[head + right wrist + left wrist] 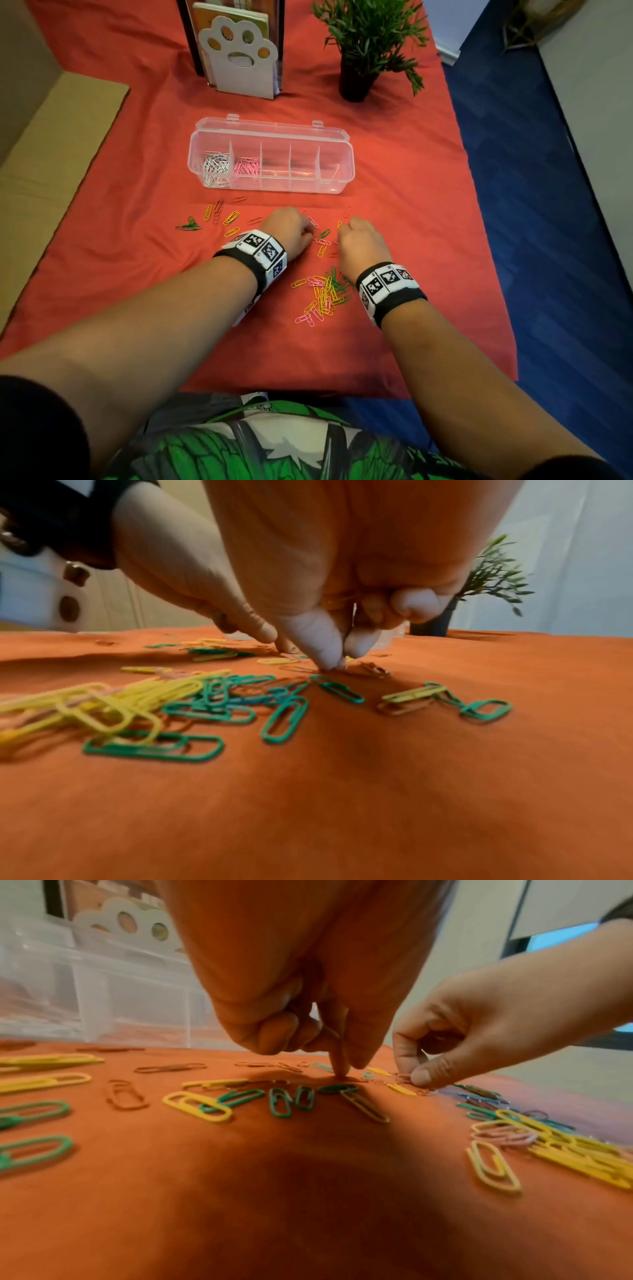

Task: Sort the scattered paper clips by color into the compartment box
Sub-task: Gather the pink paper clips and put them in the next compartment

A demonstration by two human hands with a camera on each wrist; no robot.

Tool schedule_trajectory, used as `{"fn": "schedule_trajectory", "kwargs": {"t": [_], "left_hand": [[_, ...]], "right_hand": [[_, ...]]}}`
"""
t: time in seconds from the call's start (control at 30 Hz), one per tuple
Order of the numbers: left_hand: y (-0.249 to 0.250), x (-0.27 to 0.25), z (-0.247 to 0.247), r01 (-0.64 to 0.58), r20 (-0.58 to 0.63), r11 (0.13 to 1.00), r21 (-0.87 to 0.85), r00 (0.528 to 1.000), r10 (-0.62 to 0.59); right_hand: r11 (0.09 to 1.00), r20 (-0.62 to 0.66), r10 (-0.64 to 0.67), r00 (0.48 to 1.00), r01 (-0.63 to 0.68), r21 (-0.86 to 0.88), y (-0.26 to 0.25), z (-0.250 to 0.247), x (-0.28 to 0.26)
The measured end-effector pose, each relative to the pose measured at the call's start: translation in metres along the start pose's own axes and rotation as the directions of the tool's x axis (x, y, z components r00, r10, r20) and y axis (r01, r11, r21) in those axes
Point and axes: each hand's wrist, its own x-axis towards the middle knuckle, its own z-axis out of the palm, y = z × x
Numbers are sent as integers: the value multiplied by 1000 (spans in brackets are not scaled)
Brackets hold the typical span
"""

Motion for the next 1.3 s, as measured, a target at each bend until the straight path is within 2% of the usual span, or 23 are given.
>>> {"fn": "schedule_trajectory", "kwargs": {"t": [0.07,0.1,0.17,0.2,0.27,0.37,0.5,0.53,0.57,0.6,0.63,0.67,0.7,0.73,0.77,0.83,0.93,1.0,1.07,1.13,1.17,1.23,1.3], "left_hand": [[-4,-4,0,12,-11,998,60,1000,-11],[-6,-6,0,33,-17,996,80,999,-31],[-10,-11,0,87,-8,989,116,996,-87],[-12,-13,-1,111,0,987,117,994,-112],[-14,-15,-3,127,-3,989,75,992,-127],[-10,-8,-5,55,-31,998,-26,998,-55],[-1,8,-4,-21,-3,1000,-2,1000,21],[0,11,-3,-23,4,1000,18,1000,23],[1,13,-3,-20,10,999,34,1000,20],[1,14,-2,-12,17,999,47,1000,12],[0,14,-1,-7,16,998,60,1000,6],[-1,13,-1,0,12,997,71,1000,-1],[-1,12,-1,7,6,997,82,1000,-8],[-3,11,0,16,1,996,88,1000,-16],[-5,11,1,24,-4,996,88,1000,-24],[-9,8,2,60,-2,996,72,998,-60],[-16,3,3,95,19,995,25,995,-95],[-18,-2,2,117,4,993,-22,993,-117],[-21,-8,-1,140,-68,981,-136,986,-150],[-26,-14,-5,180,-102,945,-274,971,-214],[-29,-16,-6,218,-83,916,-337,962,-259],[-36,-19,-6,282,11,822,-495,948,-318],[-37,-24,-5,320,126,617,-719,933,-337]], "right_hand": [[1000,-1,-7,1000,7,7,-3,1,2],[998,7,5,1000,-6,67,-3,1,4],[950,57,80,995,-93,298,-2,0,8],[887,99,135,986,-165,432,-2,-1,9],[713,172,222,960,-280,643,-3,-3,11],[396,281,267,922,-371,840,-3,-8,14],[-126,444,264,856,-425,896,-4,-19,16],[-186,471,257,844,-435,881,-4,-19,16],[-148,478,262,838,-454,878,-4,-20,17],[-6,456,279,845,-473,881,-4,-18,17],[221,411,288,865,-477,851,-4,-17,18],[463,346,281,895,-442,768,-5,-15,18],[665,272,256,928,-373,647,-8,-13,17],[800,204,222,953,-298,521,-11,-11,16],[881,145,183,972,-228,415,-13,-8,15],[954,76,99,992,-116,276,-19,-1,15],[991,28,21,999,-24,128,-27,5,16],[996,28,3,1000,-5,88,-31,8,17],[986,48,23,999,-30,167,-32,7,20],[918,76,75,994,-99,384,-33,2,24],[839,97,102,990,-138,527,-32,-1,26],[569,184,161,970,-244,786,-31,-9,25],[284,293,200,935,-341,896,-29,-14,20]]}}
